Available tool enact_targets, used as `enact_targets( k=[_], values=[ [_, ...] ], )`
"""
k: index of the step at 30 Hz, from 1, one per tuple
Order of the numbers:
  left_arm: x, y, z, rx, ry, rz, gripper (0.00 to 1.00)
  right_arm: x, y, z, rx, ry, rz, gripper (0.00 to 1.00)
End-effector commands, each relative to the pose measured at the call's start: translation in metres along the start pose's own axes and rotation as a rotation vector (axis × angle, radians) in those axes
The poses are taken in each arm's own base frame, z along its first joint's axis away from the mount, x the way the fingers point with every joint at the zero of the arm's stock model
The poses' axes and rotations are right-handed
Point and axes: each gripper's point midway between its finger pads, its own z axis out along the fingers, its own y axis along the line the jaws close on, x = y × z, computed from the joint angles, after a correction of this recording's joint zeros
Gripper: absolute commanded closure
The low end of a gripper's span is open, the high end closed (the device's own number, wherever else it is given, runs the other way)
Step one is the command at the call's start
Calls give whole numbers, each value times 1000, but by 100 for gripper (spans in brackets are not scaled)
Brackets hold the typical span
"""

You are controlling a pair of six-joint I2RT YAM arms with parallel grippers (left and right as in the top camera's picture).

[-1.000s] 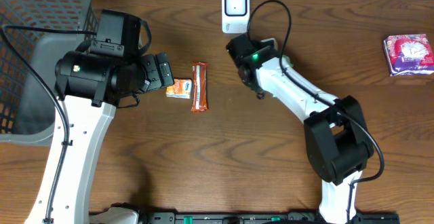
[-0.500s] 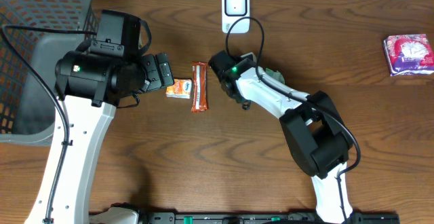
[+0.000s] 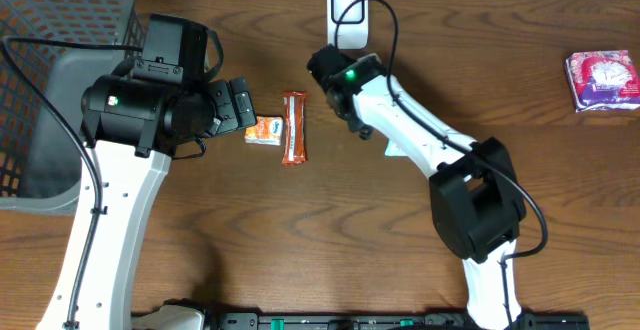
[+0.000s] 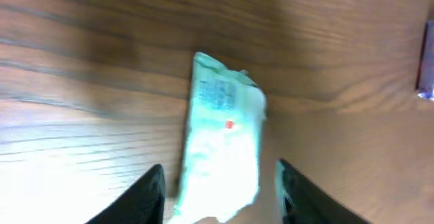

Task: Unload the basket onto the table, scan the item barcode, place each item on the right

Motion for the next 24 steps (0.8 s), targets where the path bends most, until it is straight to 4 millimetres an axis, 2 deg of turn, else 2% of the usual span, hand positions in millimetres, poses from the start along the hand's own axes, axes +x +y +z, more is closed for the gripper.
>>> enact_targets(
  k=[1, 3, 12, 24],
  values=[
    [-4, 1, -4, 0, -16, 6, 2, 6, -10, 8, 20, 21, -31, 48],
    [-4, 1, -4, 0, -16, 6, 2, 12, -9, 15, 25, 30, -36, 45],
    [-4, 1, -4, 0, -16, 6, 2, 25, 7, 35, 38, 2, -47, 45],
    [-4, 1, -4, 0, -16, 6, 2, 49, -4, 60, 138, 5, -73, 46]
  ],
)
